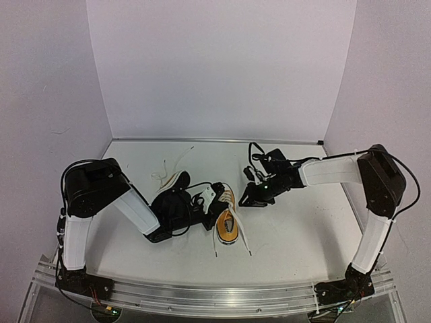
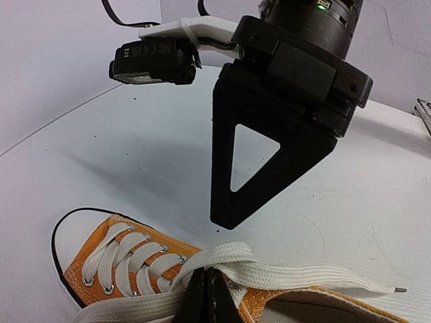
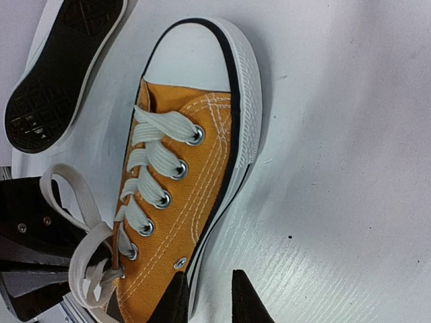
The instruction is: Tie the shoes
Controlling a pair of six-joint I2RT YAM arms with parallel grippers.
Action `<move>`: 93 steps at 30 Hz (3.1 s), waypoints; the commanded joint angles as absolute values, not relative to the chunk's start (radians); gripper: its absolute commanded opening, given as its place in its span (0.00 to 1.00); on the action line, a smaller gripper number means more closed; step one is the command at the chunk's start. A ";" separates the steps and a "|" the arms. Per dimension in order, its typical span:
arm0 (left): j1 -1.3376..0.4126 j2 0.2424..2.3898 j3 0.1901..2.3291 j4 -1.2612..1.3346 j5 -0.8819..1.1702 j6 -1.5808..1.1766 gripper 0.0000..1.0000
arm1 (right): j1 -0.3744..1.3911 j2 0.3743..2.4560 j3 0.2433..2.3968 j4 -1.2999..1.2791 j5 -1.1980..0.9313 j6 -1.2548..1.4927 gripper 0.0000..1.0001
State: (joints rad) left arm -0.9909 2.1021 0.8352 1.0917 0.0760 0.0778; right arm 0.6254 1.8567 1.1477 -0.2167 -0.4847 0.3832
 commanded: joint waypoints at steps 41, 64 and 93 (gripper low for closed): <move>-0.988 2.106 0.860 1.068 0.095 0.104 0.00 | 0.632 1.875 1.164 -0.095 -0.745 0.435 0.21; -0.988 2.112 0.873 1.064 0.103 0.115 0.00 | 0.643 1.918 1.184 -0.092 -0.789 0.452 0.12; -0.989 1.806 0.825 0.668 0.123 0.177 0.29 | 0.643 1.835 1.154 -0.067 -0.676 0.449 0.00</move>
State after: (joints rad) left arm -0.9874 1.8690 0.8181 0.7960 0.1033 0.1593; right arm 0.6357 1.8900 1.1564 -0.0971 -0.7047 0.4522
